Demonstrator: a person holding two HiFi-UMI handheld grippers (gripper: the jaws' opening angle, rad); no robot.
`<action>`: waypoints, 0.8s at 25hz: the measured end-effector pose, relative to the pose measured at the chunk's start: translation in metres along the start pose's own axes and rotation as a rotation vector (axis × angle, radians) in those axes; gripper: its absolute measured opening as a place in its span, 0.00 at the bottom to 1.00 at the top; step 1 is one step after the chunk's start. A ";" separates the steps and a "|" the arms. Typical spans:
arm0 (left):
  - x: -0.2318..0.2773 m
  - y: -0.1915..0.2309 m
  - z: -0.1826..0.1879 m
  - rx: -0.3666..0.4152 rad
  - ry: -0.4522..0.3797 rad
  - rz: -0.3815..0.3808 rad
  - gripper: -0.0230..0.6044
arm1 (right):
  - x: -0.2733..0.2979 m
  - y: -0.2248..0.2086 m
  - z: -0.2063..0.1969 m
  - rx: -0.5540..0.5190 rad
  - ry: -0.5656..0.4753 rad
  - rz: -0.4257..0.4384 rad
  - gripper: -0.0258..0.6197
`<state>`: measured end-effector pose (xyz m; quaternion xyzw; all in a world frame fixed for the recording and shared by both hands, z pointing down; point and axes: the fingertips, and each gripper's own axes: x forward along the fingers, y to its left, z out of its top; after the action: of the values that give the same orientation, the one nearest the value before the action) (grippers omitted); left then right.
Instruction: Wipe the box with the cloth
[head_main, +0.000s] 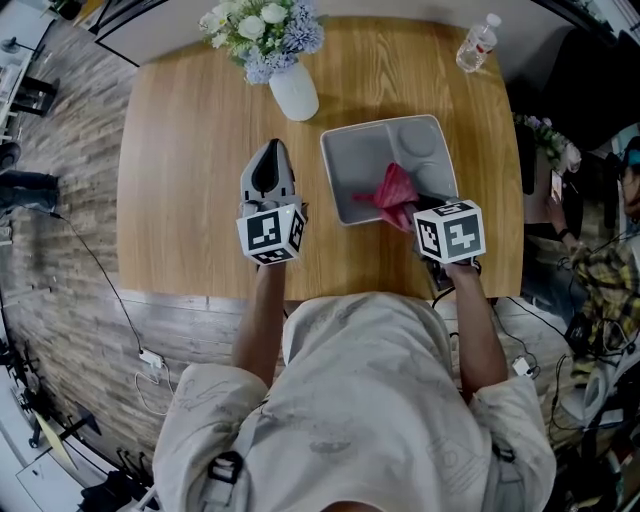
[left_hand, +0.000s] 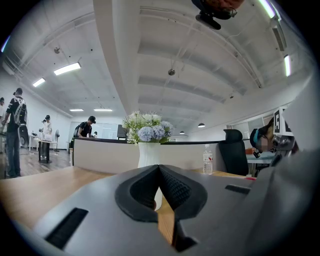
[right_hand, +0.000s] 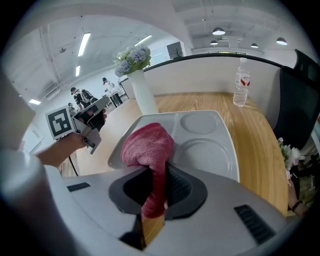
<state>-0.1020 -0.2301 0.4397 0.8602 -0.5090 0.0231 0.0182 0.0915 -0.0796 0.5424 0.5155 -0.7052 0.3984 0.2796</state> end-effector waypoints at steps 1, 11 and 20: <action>0.000 -0.001 0.000 0.000 0.000 0.000 0.05 | -0.001 -0.002 -0.001 0.002 -0.001 0.003 0.14; 0.000 -0.015 -0.005 0.000 0.005 -0.031 0.05 | -0.021 -0.059 -0.010 0.067 -0.019 -0.103 0.14; 0.002 -0.025 -0.005 0.004 0.014 -0.055 0.05 | -0.036 -0.093 -0.010 0.103 -0.047 -0.177 0.14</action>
<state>-0.0796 -0.2199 0.4450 0.8739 -0.4848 0.0298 0.0207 0.1912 -0.0667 0.5439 0.5984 -0.6420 0.3957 0.2704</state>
